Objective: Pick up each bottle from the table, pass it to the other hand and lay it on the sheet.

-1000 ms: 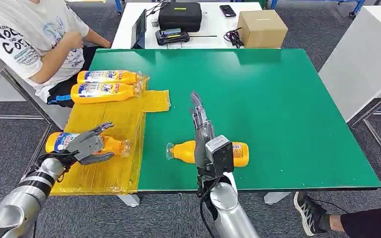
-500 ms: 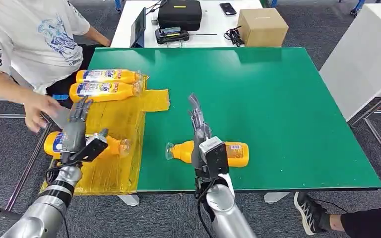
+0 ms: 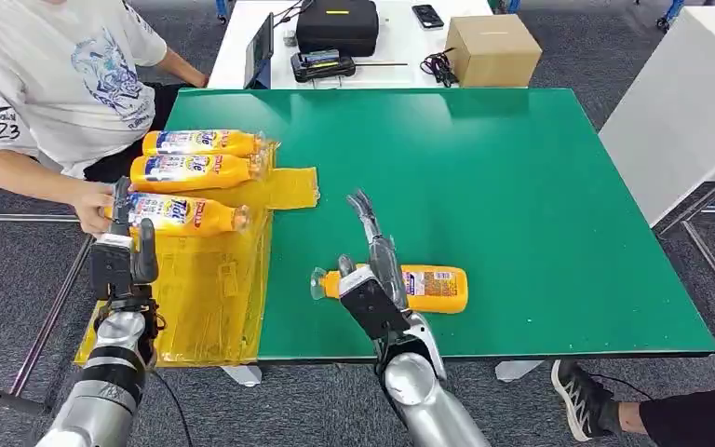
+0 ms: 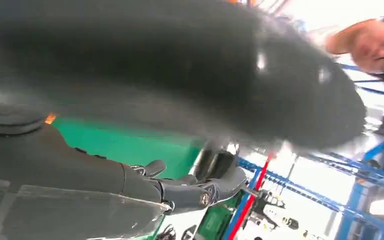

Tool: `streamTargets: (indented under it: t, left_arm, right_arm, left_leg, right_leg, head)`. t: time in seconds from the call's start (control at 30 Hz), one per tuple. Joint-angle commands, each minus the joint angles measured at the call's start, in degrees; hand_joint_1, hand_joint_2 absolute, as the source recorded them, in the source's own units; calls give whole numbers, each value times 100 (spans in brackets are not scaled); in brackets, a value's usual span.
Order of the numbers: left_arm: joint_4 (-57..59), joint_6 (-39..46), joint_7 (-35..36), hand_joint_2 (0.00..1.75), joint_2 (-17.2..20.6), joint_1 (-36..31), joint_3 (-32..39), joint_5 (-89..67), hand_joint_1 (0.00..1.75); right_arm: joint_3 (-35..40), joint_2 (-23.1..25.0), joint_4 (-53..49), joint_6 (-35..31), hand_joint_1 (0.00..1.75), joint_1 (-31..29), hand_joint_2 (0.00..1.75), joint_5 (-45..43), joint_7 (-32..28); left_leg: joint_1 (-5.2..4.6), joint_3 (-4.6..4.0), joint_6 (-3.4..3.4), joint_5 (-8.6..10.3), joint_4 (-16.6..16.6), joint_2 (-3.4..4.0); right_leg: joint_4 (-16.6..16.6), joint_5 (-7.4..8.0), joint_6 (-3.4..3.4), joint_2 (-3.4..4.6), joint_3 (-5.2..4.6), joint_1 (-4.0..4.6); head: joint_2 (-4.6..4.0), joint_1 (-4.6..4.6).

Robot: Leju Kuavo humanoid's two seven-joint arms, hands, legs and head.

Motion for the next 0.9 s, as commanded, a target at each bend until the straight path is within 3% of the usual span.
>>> streamTargets:
  t: [0.03, 0.13, 0.17, 0.33, 0.53, 0.63, 0.9]
  left_arm:
    - [-500, -878, 407, 0, -314, 328, 386, 811, 0]
    - [-888, -1044, 486, 0, -300, 672, 202, 900, 0]
    - [-978, -1075, 523, 175, -311, 743, 200, 967, 0]
    - [-995, -1030, 491, 175, -250, 809, 157, 939, 0]
    - [-814, -1027, 468, 175, -237, 743, 166, 910, 0]
    - [-544, -1048, 439, 175, -220, 587, 133, 883, 0]
    - [-227, -1145, 429, 175, -227, 390, 38, 910, 0]
  right_arm:
    - [-22, -947, 776, -16, 0, -424, 175, 1404, 1230]
    - [-153, -1255, 1271, 410, 0, -644, 175, 1760, 1615]
    - [-133, -1350, 1451, 540, 0, -769, 175, 1891, 1736]
    - [-53, -1596, 2126, 1003, 0, -1283, 175, 1961, 1928]
    - [29, -1660, 2430, 1212, 0, -1454, 175, 1931, 2019]
    - [416, -1861, 2963, 1761, 0, -1788, 175, 1857, 2099]
    - [724, -1927, 3488, 1915, 0, -2071, 175, 1715, 1920]
  left_leg:
    - [11, 20, -7, -8, -2, 0]
    - [6, 21, -3, -5, -7, 4]
    - [9, 31, -2, -7, -9, 6]
    - [9, 13, -4, -9, 4, 8]
    - [4, 11, -6, -5, 0, 0]
    - [2, 6, -5, -5, 2, 3]
    - [4, 13, -4, 0, 1, -12]
  right_leg:
    - [-10, -5, -11, -4, 25, 12]
    - [-15, -1, -6, 1, 23, 7]
    - [-25, 1, -6, 1, 37, 11]
    - [-8, -2, -9, 3, 18, 10]
    - [-7, -1, -9, -2, 16, 6]
    - [-2, -2, -7, 0, 9, 5]
    - [-7, -1, -6, -15, 17, 6]
  head:
    - [0, -2]
    - [0, -4]
    - [0, 0]
    - [0, 0]
    - [0, -2]
    - [0, -2]
    - [0, -2]
